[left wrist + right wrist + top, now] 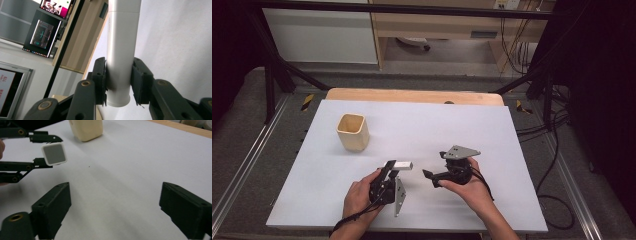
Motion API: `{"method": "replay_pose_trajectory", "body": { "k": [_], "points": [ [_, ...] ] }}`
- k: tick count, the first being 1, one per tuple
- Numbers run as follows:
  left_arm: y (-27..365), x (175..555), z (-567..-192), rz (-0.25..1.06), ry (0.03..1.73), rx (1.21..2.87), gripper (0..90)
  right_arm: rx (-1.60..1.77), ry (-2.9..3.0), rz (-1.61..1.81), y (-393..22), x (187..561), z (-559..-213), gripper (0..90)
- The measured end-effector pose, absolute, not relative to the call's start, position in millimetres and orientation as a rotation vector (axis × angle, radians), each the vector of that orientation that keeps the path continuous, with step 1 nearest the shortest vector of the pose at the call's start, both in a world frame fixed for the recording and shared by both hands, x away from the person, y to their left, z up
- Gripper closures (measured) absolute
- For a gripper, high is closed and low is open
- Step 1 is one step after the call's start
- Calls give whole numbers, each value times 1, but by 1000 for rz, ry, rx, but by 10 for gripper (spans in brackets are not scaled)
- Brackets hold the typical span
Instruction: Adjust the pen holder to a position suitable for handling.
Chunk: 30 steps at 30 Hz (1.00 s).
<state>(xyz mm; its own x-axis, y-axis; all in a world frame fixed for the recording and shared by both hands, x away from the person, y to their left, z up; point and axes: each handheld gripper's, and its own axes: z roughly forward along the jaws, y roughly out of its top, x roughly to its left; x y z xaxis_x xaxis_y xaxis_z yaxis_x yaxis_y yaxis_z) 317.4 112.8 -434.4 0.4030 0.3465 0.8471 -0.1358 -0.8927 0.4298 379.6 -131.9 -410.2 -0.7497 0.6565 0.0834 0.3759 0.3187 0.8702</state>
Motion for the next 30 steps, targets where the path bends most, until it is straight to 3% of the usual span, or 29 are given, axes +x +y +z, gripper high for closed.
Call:
{"method": "replay_pose_trajectory", "body": {
  "k": [5, 7, 16, 30],
  "points": [
    [117, 317, -430, 1448, 209, 2203, 678, 964, 2219, 1460, -144, 378, -411, 50],
    [119, 317, -428, 1430, 222, 2189, 678, 960, 2218, 1455, -147, 377, -412, 87],
    [131, 317, -417, 1209, 356, 2079, 678, 928, 2191, 1474, -151, 373, -408, 55],
    [163, 321, -400, 995, 562, 1882, 677, 929, 2041, 1431, -182, 360, -405, 38]
  ]
}}
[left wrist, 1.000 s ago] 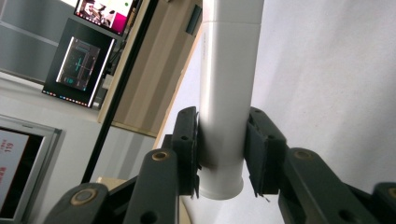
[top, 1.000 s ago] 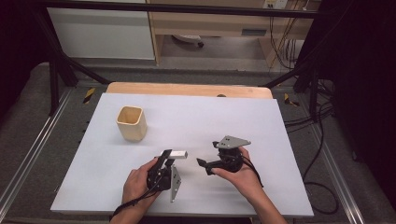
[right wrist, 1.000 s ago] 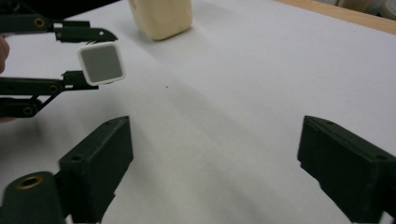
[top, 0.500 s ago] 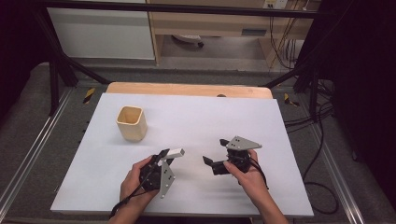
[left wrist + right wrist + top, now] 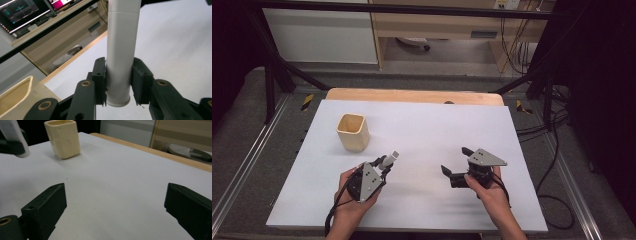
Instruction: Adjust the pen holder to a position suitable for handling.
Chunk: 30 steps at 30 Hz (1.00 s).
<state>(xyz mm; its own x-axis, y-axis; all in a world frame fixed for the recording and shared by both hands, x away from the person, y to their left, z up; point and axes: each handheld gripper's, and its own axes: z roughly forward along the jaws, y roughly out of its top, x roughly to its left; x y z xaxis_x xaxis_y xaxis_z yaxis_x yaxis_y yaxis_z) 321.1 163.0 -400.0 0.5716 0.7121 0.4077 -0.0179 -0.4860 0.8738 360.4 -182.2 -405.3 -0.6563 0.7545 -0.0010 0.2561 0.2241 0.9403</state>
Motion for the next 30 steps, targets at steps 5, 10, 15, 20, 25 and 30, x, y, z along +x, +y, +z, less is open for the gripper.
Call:
{"method": "replay_pose_trajectory", "body": {
  "k": [5, 10, 15, 20, 25, 30],
  "points": [
    [179, 321, -394, 990, 630, 1804, 677, 1004, 1991, 1362, -208, 351, -413, 28],
    [192, 323, -391, 971, 683, 1752, 677, 1097, 1992, 1302, -223, 356, -427, 30],
    [202, 326, -388, 948, 722, 1704, 677, 1112, 1995, 1291, -224, 359, -431, 30],
    [208, 326, -388, 929, 765, 1684, 677, 1101, 1999, 1295, -223, 359, -430, 31],
    [213, 328, -389, 918, 785, 1668, 677, 1098, 2010, 1297, -220, 359, -431, 30],
    [216, 329, -389, 905, 795, 1656, 677, 1100, 2014, 1299, -219, 358, -431, 31]
  ]
}}
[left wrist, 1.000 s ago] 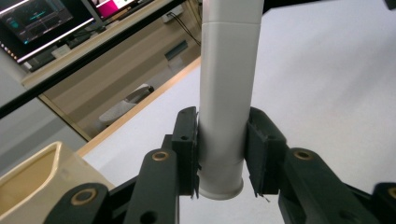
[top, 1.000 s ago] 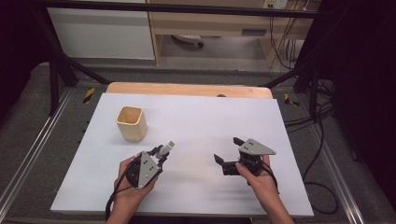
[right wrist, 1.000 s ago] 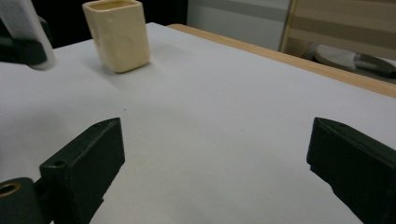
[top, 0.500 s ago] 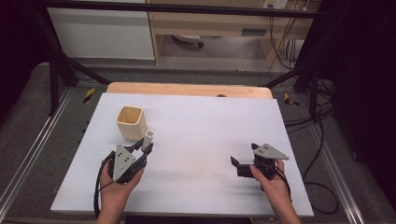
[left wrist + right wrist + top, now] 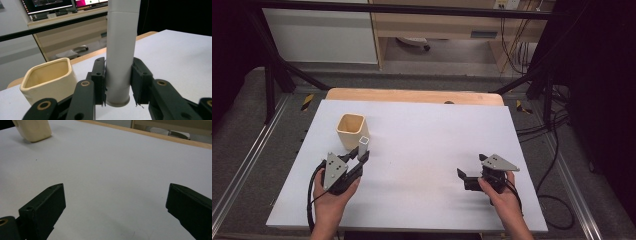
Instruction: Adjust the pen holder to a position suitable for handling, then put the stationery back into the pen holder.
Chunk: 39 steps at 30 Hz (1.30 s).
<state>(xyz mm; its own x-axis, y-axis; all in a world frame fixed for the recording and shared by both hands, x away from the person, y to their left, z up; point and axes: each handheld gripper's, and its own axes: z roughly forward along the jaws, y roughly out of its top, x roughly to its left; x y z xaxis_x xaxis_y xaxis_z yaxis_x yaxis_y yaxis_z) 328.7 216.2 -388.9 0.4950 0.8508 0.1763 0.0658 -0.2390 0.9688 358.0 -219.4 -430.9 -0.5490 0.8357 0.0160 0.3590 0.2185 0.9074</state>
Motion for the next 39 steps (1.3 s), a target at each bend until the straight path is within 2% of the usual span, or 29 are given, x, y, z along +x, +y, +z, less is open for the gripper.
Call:
{"method": "replay_pose_trajectory", "body": {
  "k": [16, 29, 39],
  "points": [
    [218, 335, -381, 845, 823, 1601, 677, 1106, 2019, 1309, -217, 356, -431, 31],
    [215, 356, -347, 802, 819, 1556, 678, 1086, 2031, 1293, -217, 352, -430, 41],
    [219, 376, -319, 755, 869, 1523, 677, 1104, 2009, 1296, -241, 339, -428, 39]
  ]
}}
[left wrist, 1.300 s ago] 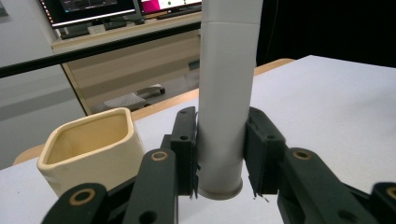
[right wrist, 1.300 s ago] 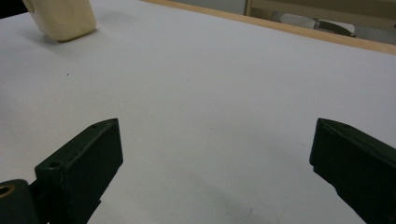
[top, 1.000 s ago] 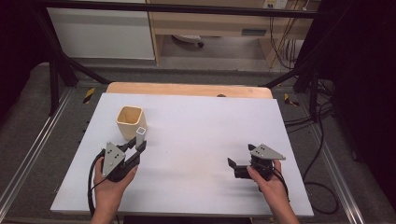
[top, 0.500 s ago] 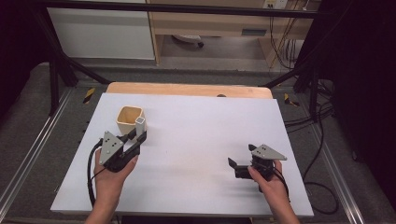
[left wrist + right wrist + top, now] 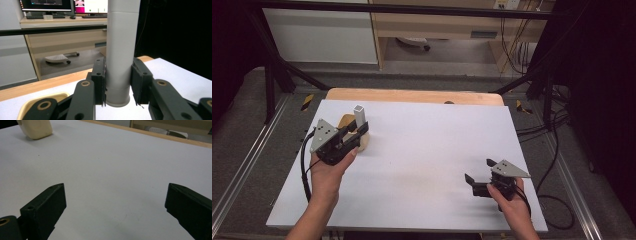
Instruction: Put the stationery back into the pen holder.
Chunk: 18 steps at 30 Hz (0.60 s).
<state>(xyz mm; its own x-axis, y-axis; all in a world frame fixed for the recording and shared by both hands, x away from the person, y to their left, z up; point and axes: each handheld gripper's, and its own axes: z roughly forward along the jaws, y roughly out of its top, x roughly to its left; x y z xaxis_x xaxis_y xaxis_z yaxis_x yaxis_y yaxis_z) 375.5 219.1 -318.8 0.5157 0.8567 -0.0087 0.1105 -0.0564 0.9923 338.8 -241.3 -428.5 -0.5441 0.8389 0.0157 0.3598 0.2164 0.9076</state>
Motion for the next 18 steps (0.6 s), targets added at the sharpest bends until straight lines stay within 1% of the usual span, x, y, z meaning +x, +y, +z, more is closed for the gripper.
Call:
{"method": "replay_pose_trajectory", "body": {
  "k": [8, 15, 18],
  "points": [
    [218, 396, -302, 757, 887, 1513, 677, 1133, 2016, 1300, -243, 343, -433, 39],
    [216, 409, -297, 737, 910, 1500, 677, 1138, 2025, 1300, -241, 342, -435, 37],
    [219, 415, -293, 758, 912, 1496, 677, 1123, 2045, 1290, -238, 343, -437, 37]
  ]
}}
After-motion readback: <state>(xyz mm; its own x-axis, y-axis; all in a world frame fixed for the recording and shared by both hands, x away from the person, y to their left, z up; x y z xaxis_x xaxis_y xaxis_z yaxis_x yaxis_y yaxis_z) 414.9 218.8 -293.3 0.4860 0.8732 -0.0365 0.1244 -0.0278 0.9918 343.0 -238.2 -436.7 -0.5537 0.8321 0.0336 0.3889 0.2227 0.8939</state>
